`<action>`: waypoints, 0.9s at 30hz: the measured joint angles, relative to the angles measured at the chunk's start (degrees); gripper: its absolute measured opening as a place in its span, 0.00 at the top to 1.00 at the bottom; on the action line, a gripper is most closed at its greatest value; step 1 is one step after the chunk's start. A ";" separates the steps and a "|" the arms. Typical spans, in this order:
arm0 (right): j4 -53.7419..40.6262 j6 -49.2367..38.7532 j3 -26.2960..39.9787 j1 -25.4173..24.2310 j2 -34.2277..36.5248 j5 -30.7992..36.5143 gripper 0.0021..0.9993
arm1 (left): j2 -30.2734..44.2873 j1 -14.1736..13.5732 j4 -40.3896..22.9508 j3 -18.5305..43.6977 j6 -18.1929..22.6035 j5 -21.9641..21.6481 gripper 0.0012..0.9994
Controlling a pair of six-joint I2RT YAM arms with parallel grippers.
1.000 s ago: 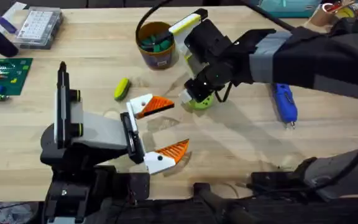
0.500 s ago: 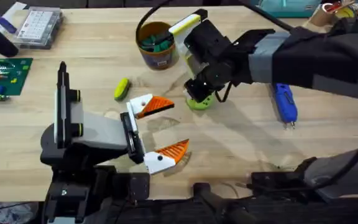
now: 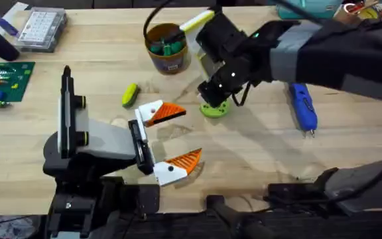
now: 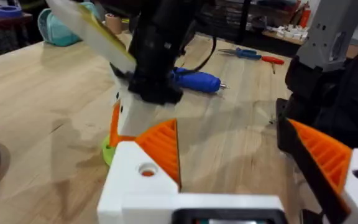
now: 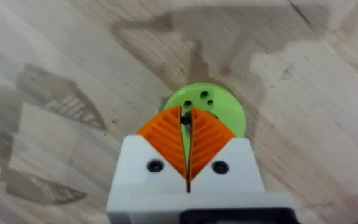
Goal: Pick up the gripper from the table and insert it into the empty holder that is missing its gripper. Then pick up a screw, insert it into the mounting hole, and use the screwdriver to tighten it. Finally, clean up the table by picking up the vegetable and placing it into the bucket.
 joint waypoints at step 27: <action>-31.44 -1.51 41.26 7.81 -10.19 -2.24 1.00 | 0.00 0.00 0.02 0.00 0.00 0.00 0.01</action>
